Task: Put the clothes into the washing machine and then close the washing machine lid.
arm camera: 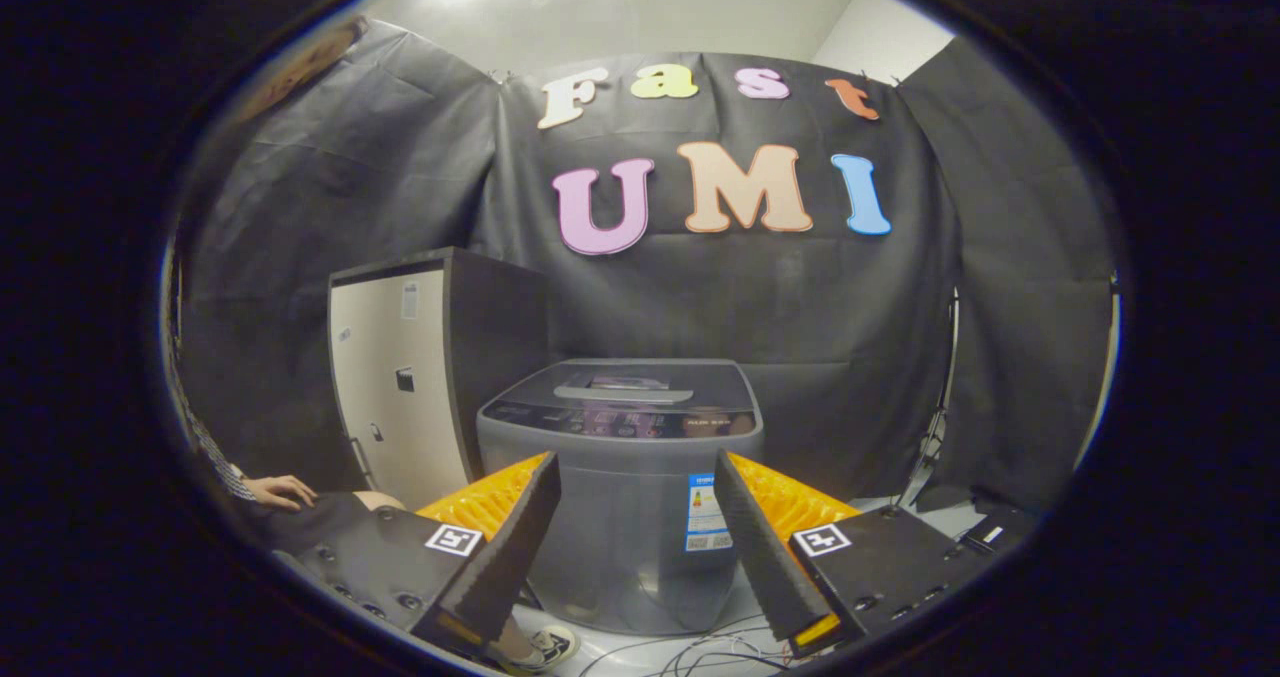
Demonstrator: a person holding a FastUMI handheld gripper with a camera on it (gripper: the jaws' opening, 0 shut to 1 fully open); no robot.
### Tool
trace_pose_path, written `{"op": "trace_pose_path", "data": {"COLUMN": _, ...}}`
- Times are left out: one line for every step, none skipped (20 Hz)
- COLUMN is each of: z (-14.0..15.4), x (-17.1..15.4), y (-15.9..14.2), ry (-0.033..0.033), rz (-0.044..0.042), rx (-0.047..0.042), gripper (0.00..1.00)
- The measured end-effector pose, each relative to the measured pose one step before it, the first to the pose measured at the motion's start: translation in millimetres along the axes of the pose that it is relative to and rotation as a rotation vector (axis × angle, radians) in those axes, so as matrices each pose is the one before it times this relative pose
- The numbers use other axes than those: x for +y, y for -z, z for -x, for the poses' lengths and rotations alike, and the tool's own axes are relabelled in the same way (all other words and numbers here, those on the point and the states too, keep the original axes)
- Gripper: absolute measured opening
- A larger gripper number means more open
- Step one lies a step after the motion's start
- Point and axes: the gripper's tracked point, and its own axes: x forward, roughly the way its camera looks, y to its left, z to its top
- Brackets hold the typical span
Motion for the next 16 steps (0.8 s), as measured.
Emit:
{"op": "trace_pose_path", "data": {"z": -1.25, "x": 0.23, "y": 1.54, "ry": -0.00078, "rz": 0.0017, "rx": 0.00161, "gripper": 0.97}}
{"op": "trace_pose_path", "data": {"z": 0.73, "x": -0.83, "y": -0.3, "ry": 0.00092, "rz": -0.00219, "rx": -0.00055, "gripper": 0.97}}
{"op": "trace_pose_path", "data": {"z": 0.17, "x": 0.08, "y": -0.05, "ry": -0.00054, "rz": 0.00048, "rx": -0.00069, "gripper": 0.97}}
{"op": "trace_pose_path", "data": {"z": -0.01, "x": 0.25, "y": -0.89, "ry": -0.00117, "rz": 0.00055, "rx": -0.00134, "gripper": 0.97}}
{"op": "trace_pose_path", "data": {"z": 0.0, "x": -0.4, "y": 0.2, "ry": 0.00058, "rz": -0.00096, "rx": -0.00154, "gripper": 0.97}}
{"op": "trace_pose_path", "data": {"z": -0.29, "x": 0.22, "y": 0.42, "ry": 0.00015, "rz": 0.00011, "rx": 0.00093, "gripper": 0.97}}
{"op": "trace_pose_path", "data": {"z": 0.02, "x": 0.42, "y": 0.33, "ry": -0.00033, "rz": 0.00023, "rx": 0.00173, "gripper": 0.97}}
{"op": "trace_pose_path", "data": {"z": 0.29, "x": -0.26, "y": -0.94, "ry": 0.00043, "rz": -0.00057, "rx": -0.00267, "gripper": 0.97}}
{"op": "trace_pose_path", "data": {"z": -0.6, "x": 0.07, "y": -0.25, "ry": 0.00043, "rz": -0.00056, "rx": -0.00062, "gripper": 0.97}}
{"op": "trace_pose_path", "data": {"z": 0.02, "x": 0.85, "y": 0.47, "ry": -0.00048, "rz": 0.00087, "rx": 0.00072, "gripper": 0.97}}
{"op": "trace_pose_path", "data": {"z": 0.0, "x": -0.33, "y": 0.31, "ry": 0.00037, "rz": -0.00049, "rx": -0.0008, "gripper": 0.97}}
{"op": "trace_pose_path", "data": {"z": -0.45, "x": -0.3, "y": -0.19, "ry": 0.00008, "rz": -0.00023, "rx": -0.00014, "gripper": 0.97}}
{"op": "trace_pose_path", "data": {"z": -0.37, "x": 0.43, "y": 0.15, "ry": -0.00008, "rz": 0.00021, "rx": 0.00031, "gripper": 0.97}}
{"op": "trace_pose_path", "data": {"z": 0.47, "x": -0.14, "y": -0.01, "ry": 0.00005, "rz": -0.00012, "rx": -0.00036, "gripper": 0.97}}
{"op": "trace_pose_path", "data": {"z": -0.07, "x": 0.14, "y": -0.18, "ry": 0.00011, "rz": -0.00022, "rx": -0.00037, "gripper": 0.97}}
{"op": "trace_pose_path", "data": {"z": 0.33, "x": 0.26, "y": -0.3, "ry": -0.00019, "rz": 0.00028, "rx": 0.00022, "gripper": 0.97}}
